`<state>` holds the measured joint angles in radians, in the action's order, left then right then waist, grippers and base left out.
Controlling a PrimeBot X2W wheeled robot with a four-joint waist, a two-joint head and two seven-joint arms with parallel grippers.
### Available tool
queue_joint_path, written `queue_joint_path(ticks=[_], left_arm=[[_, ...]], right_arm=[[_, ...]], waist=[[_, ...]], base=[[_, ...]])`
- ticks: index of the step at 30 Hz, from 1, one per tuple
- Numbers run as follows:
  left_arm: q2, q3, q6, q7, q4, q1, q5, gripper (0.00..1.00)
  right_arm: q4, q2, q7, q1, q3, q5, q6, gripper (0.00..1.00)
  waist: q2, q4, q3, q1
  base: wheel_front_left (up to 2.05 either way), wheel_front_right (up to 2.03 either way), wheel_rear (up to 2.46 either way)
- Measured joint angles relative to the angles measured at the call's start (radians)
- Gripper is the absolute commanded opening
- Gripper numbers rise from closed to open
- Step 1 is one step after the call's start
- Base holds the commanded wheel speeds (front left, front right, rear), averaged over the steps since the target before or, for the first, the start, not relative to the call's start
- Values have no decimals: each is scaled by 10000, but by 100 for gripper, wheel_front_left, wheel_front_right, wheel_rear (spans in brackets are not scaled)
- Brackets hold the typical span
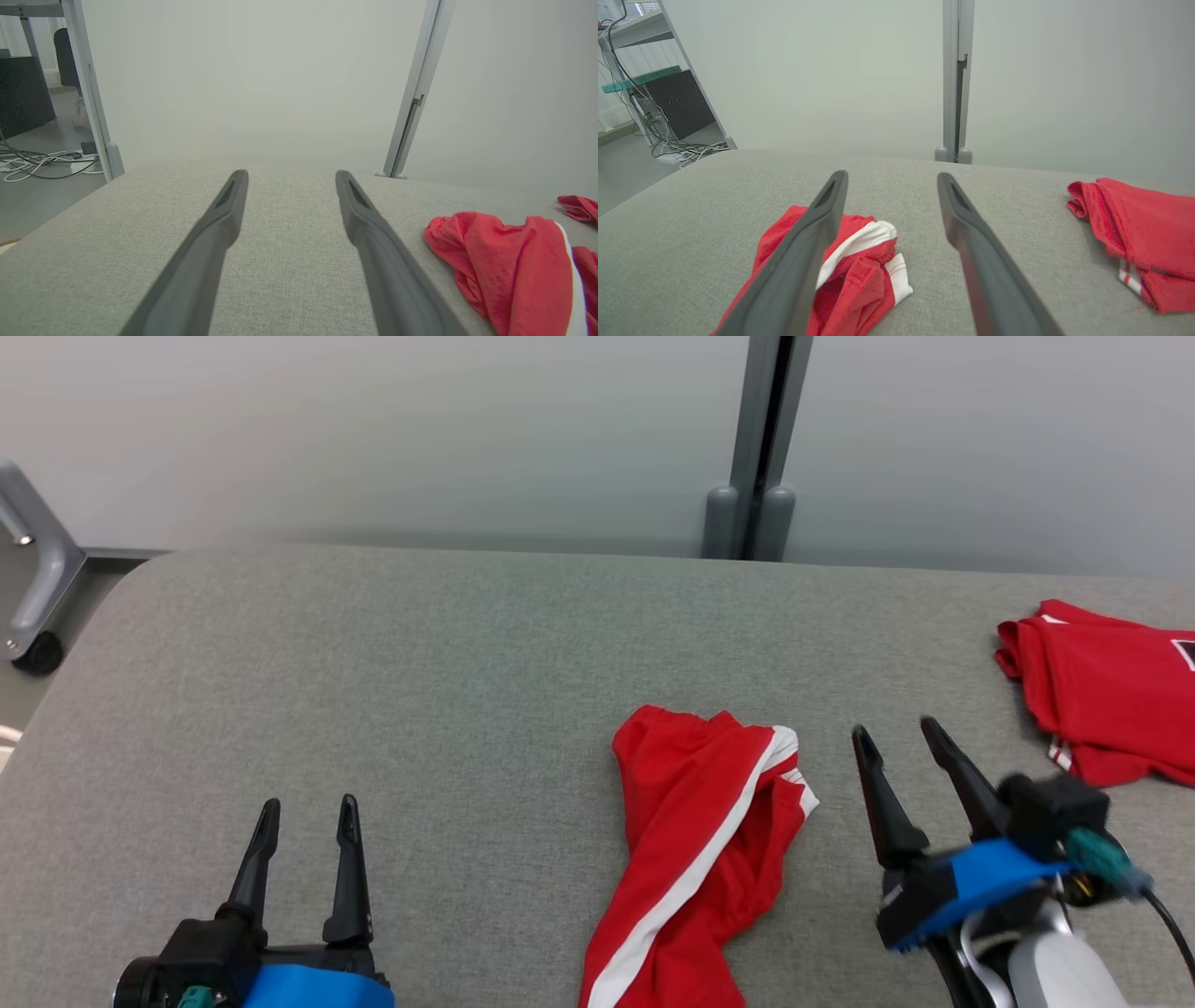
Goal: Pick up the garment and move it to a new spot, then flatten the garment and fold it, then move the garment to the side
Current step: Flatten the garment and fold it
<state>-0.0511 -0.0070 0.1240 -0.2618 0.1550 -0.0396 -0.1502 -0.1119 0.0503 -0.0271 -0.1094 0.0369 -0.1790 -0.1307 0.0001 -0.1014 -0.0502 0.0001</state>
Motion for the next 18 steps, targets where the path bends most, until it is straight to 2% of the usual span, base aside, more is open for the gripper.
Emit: queue_joint_path(ticks=[7,18], left_arm=[[0,-282,-4,0,15,345,-130,100],[0,-562,-105,2,35,623,-337,100]], right_arm=[[-1843,105,527,-2023,268,117,0,100],[-5068,397,466,-3252,249,276,0,100]], waist=[[0,-502,-345,1],[1,-1269,-981,1]], base=[[0,0,0],[0,0,0]])
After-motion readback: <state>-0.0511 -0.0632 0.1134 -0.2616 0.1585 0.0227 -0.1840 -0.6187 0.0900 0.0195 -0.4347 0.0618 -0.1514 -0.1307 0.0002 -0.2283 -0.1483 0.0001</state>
